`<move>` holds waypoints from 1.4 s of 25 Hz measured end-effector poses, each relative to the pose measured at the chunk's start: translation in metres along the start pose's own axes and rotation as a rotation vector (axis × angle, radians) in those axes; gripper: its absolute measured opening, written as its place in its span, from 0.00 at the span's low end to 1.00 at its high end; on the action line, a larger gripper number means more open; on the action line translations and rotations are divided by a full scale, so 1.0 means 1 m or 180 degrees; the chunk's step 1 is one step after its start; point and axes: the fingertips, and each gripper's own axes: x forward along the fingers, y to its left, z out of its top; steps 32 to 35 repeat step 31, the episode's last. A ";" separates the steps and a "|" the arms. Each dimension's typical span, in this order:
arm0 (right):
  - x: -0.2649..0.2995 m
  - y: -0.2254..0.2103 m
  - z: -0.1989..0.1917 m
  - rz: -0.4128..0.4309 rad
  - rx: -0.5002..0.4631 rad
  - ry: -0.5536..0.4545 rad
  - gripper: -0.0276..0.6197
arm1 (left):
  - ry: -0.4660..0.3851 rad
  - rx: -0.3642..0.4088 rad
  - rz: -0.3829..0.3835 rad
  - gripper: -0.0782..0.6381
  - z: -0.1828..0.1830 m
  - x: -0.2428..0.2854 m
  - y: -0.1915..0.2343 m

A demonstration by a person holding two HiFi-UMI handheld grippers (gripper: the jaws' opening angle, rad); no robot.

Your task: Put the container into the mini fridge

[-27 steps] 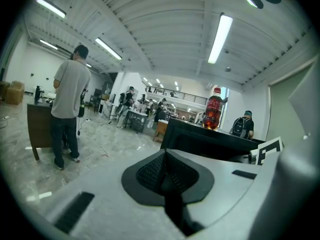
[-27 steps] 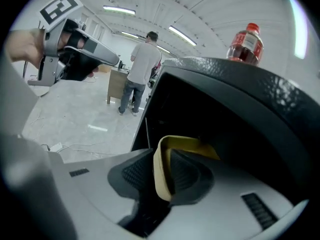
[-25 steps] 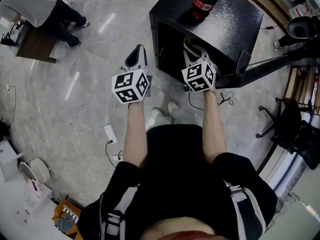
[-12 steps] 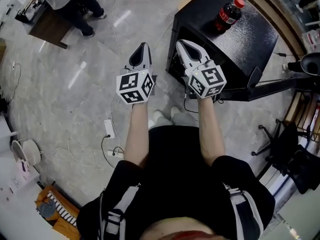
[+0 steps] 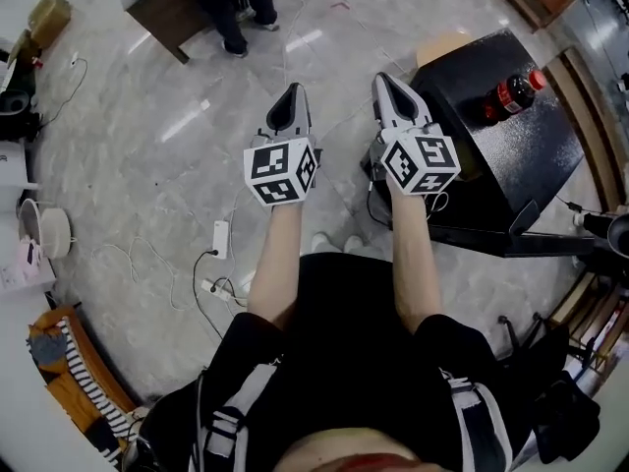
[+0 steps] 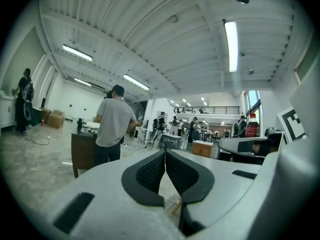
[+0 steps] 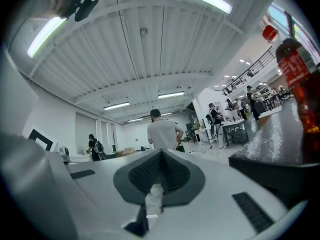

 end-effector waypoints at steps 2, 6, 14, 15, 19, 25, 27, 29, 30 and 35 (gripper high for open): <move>0.010 0.009 -0.001 0.0075 -0.0096 0.0061 0.06 | -0.0048 0.0030 0.0082 0.12 0.008 -0.005 0.009; 0.030 0.031 -0.003 0.0306 -0.0223 0.0165 0.06 | -0.0136 0.0060 0.0245 0.12 0.020 -0.013 0.028; 0.055 0.053 0.004 0.0536 -0.0372 0.0193 0.06 | -0.0250 0.0086 0.0369 0.12 0.040 -0.012 0.046; 0.057 0.054 0.007 0.0546 -0.0386 0.0185 0.06 | -0.0262 0.0085 0.0368 0.12 0.042 -0.010 0.046; 0.063 0.051 0.012 0.0542 -0.0408 0.0165 0.06 | -0.0283 0.0097 0.0340 0.12 0.047 -0.004 0.045; 0.070 0.048 0.017 0.0515 -0.0446 0.0140 0.06 | -0.0327 0.0100 0.0299 0.12 0.054 0.005 0.047; 0.072 0.048 0.019 0.0503 -0.0455 0.0132 0.06 | -0.0340 0.0098 0.0285 0.12 0.057 0.007 0.049; 0.075 0.048 0.022 0.0499 -0.0469 0.0119 0.06 | -0.0362 0.0097 0.0274 0.12 0.061 0.009 0.051; 0.077 0.048 0.024 0.0499 -0.0478 0.0113 0.06 | -0.0375 0.0096 0.0269 0.12 0.064 0.010 0.052; 0.078 0.049 0.026 0.0500 -0.0487 0.0108 0.06 | -0.0388 0.0096 0.0264 0.12 0.066 0.012 0.052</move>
